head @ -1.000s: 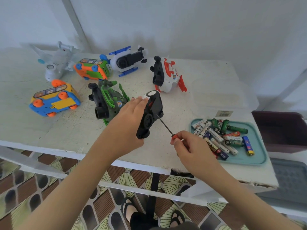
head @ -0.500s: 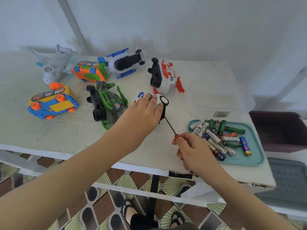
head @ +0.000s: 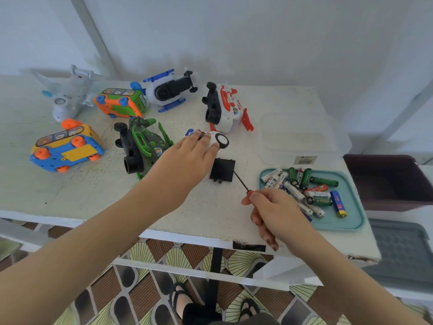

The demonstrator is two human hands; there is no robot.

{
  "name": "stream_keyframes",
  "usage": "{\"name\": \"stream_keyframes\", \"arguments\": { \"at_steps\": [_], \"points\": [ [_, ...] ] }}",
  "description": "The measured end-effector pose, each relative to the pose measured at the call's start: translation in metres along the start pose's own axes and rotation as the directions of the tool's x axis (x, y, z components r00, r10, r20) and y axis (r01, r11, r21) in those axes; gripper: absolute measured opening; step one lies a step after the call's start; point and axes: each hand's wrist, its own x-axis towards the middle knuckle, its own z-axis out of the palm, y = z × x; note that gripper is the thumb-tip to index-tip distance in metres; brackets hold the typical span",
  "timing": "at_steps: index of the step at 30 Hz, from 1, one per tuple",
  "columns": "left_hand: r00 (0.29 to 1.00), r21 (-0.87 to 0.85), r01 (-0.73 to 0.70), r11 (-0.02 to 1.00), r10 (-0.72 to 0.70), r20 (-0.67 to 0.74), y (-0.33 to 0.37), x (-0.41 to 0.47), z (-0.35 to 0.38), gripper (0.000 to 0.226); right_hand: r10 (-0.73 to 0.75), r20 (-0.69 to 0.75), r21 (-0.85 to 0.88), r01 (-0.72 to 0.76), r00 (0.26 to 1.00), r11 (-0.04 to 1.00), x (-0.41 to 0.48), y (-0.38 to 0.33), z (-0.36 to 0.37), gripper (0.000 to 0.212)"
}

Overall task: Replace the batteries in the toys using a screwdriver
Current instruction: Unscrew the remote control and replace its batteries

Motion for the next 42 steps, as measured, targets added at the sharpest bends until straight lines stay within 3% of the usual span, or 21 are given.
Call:
{"name": "stream_keyframes", "arguments": {
  "at_steps": [5,10,15,21,26,32,35,39,42],
  "points": [
    [0.989,-0.278,0.145,0.949,-0.132,0.064,-0.014,-0.013,0.009,0.106,-0.009,0.037,0.100,0.006,0.999,0.995,0.003,-0.008,-0.008,0.026],
    [0.946,-0.677,0.293,0.675,-0.305,0.105,-0.026,-0.020,-0.001,0.102,-0.027,0.012,0.235,0.023,1.000,0.972,0.009,-0.022,-0.021,0.029],
    [0.919,-0.890,0.268,0.369,-0.376,0.121,-0.028,-0.024,-0.015,0.103,-0.163,-0.091,0.315,0.183,0.982,0.931,0.027,-0.040,-0.034,0.018],
    [0.944,-0.976,0.139,0.166,-0.320,0.080,-0.005,-0.022,-0.018,0.100,-0.247,-0.031,0.497,0.229,0.969,0.837,0.037,-0.055,-0.043,0.016],
    [0.954,-0.978,0.110,0.176,-0.296,0.054,0.009,-0.011,-0.010,0.100,-0.251,-0.118,0.502,0.276,0.961,0.820,0.036,-0.054,-0.055,0.027],
    [0.939,-0.943,0.153,0.295,-0.340,0.046,0.026,0.011,-0.014,0.099,-0.191,-0.258,0.590,0.311,0.947,0.745,0.033,-0.051,-0.067,0.014],
    [0.921,-0.906,0.201,0.372,-0.388,0.045,0.038,0.025,-0.019,0.099,-0.184,-0.299,0.604,0.335,0.936,0.723,0.032,-0.050,-0.066,0.020],
    [0.817,-0.874,0.237,0.424,-0.574,-0.057,0.045,0.044,-0.022,0.088,-0.228,-0.305,0.547,0.366,0.925,0.753,0.028,-0.051,-0.068,0.021],
    [0.813,-0.859,0.186,0.476,-0.566,-0.138,0.045,0.055,-0.019,0.081,-0.194,-0.301,0.464,0.321,0.934,0.826,0.025,-0.055,-0.076,0.015]
  ]
}}
